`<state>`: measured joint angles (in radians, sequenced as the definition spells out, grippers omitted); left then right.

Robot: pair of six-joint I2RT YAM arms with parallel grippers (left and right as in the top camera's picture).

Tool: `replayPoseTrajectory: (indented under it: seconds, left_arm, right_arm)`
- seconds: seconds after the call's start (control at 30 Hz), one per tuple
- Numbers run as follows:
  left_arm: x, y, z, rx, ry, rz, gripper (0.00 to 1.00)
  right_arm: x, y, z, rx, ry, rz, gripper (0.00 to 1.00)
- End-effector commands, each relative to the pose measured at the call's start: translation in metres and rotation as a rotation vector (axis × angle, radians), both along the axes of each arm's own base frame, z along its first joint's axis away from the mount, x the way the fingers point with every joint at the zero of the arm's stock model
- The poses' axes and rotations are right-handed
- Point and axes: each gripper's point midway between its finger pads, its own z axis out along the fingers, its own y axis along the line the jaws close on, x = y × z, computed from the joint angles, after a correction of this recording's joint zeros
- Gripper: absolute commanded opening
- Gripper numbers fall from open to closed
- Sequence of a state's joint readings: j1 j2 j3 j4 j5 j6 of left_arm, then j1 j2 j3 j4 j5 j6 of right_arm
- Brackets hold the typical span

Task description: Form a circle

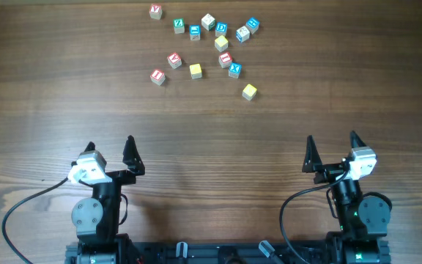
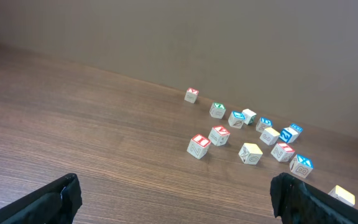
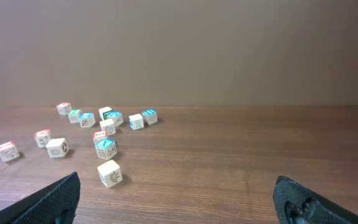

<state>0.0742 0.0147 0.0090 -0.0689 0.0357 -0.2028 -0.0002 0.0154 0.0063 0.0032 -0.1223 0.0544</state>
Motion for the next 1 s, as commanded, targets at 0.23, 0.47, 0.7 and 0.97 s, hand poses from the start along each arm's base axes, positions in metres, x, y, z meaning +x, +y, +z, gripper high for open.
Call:
replayPoseTrajectory:
  seconds: [0.23, 0.47, 0.7, 0.97]
  left_arm:
    - [-0.0004, 0.0004, -0.0017, 0.016, 0.004, 0.001, 1.00]
    - [-0.0004, 0.0005, -0.0017, 0.016, 0.004, 0.002, 1.00]
    - [-0.0004, 0.0005, -0.0017, 0.016, 0.004, 0.002, 1.00]
    - [-0.0004, 0.0024, -0.0016, 0.017, 0.003, 0.013, 1.00]
  right_arm:
    - [0.0002, -0.0041, 0.0010, -0.009, -0.007, -0.022, 1.00]
    - [0.0002, -0.0041, 0.0009, -0.009, -0.006, -0.022, 1.00]
    - [0.0002, -0.0041, 0.0010, -0.009, -0.007, -0.022, 1.00]
    - [0.0002, -0.0041, 0.0010, -0.009, -0.007, -0.022, 1.00]
